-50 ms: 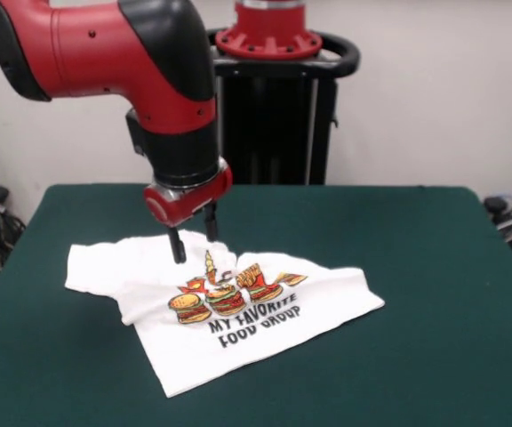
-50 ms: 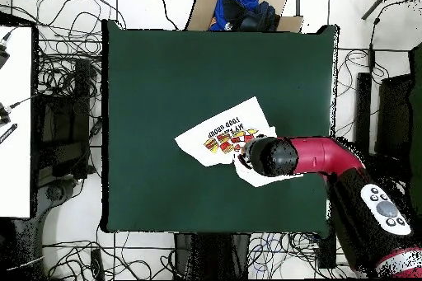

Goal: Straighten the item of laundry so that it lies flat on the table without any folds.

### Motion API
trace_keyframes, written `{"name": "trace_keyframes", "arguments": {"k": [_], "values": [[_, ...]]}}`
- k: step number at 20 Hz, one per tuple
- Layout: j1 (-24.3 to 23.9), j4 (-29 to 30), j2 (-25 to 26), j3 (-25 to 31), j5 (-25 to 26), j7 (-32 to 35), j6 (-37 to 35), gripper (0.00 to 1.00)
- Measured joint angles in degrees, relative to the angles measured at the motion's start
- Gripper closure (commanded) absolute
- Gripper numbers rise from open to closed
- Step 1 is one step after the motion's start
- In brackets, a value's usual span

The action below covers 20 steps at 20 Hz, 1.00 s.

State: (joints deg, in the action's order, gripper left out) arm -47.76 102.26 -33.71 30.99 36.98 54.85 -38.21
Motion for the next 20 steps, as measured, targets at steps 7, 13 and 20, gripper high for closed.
{"name": "trace_keyframes", "arguments": {"k": [7,13,20], "values": [[2.0,-0.1,1.5,-0.6,-0.1,0.0,0.0,0.00],[4.9,-1.6,5.7,-4.3,0.0,0.0,-1.5,0.00],[8.1,-4.1,9.6,-8.4,0.0,0.0,-5.4,0.00]]}}
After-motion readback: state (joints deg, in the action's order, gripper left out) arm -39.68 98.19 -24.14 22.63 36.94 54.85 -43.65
